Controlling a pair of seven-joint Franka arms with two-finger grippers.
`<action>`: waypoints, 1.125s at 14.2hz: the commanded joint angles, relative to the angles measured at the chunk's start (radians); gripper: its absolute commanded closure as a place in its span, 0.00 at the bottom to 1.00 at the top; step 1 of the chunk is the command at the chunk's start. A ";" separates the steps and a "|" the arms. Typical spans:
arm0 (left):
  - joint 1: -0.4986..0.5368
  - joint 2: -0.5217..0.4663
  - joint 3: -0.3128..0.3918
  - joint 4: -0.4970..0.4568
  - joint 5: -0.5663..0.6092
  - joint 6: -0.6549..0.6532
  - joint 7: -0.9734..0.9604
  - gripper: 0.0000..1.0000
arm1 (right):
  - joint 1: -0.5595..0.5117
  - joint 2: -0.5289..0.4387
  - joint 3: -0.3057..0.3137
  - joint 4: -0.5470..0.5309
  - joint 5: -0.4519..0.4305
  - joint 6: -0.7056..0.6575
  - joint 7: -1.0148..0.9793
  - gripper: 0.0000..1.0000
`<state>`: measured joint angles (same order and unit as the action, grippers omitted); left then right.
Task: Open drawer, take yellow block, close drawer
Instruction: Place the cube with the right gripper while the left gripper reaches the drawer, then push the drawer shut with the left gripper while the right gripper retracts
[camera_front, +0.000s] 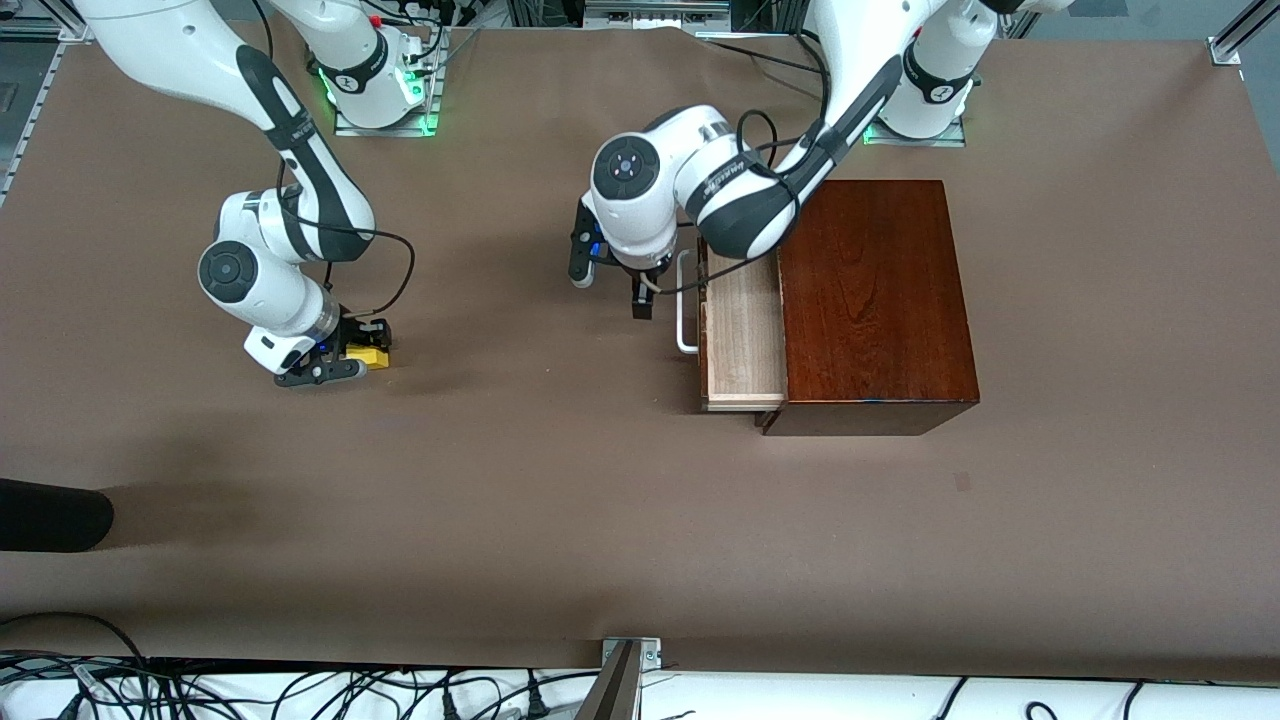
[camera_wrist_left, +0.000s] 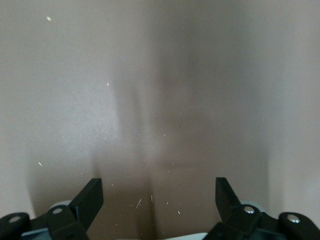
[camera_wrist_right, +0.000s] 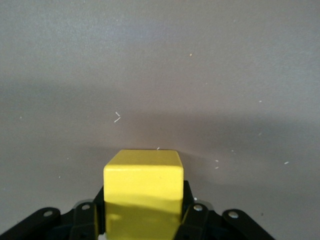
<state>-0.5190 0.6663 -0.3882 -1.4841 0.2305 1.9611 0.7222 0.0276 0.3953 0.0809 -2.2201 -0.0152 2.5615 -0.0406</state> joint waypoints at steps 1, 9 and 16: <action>0.010 0.015 -0.001 0.001 0.046 -0.013 0.029 0.00 | -0.006 -0.016 0.000 0.003 0.014 0.019 0.002 0.00; 0.080 -0.008 0.005 -0.013 0.082 -0.198 0.034 0.00 | -0.006 -0.216 0.040 0.409 -0.052 -0.488 -0.063 0.00; 0.126 -0.016 0.005 -0.013 0.082 -0.289 0.033 0.00 | -0.006 -0.346 0.057 0.648 -0.039 -0.917 -0.088 0.00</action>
<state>-0.4094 0.6781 -0.3787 -1.4879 0.2762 1.7073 0.7313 0.0291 0.0465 0.1318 -1.6166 -0.0540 1.7011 -0.1085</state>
